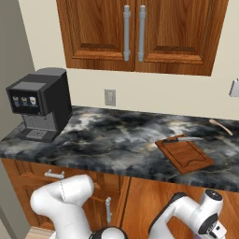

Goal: Open the drawer on the right and place the cutting tools on the cutting board.

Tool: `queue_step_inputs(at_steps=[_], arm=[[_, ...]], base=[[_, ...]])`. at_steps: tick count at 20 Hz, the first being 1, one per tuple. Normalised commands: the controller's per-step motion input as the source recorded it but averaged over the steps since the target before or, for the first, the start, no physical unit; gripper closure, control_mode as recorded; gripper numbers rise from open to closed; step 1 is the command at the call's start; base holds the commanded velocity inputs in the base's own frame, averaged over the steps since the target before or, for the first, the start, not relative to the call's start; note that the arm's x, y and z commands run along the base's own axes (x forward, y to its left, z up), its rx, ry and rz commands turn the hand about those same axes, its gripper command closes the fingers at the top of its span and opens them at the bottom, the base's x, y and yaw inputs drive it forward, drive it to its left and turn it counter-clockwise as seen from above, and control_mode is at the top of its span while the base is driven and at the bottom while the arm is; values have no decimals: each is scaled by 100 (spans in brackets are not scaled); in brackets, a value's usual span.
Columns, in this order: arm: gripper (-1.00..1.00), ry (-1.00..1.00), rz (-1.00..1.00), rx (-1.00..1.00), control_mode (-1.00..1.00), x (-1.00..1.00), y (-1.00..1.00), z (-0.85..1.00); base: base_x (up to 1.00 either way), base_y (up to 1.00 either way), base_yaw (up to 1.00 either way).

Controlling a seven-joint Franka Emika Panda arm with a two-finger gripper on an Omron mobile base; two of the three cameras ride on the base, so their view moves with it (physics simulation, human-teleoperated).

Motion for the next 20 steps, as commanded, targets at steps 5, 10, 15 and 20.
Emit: queue_step_inputs(at_steps=[5,10,15,20], arm=[[100,0,-1,0,-100,0,4,64],[100,0,-6,0,-100,-2,26,100],[100,0,-9,0,-100,-7,57,100],[100,0,-10,0,-100,8,75,100]], base=[[0,0,0],[0,0,0],[0,0,0],[0,0,0]])
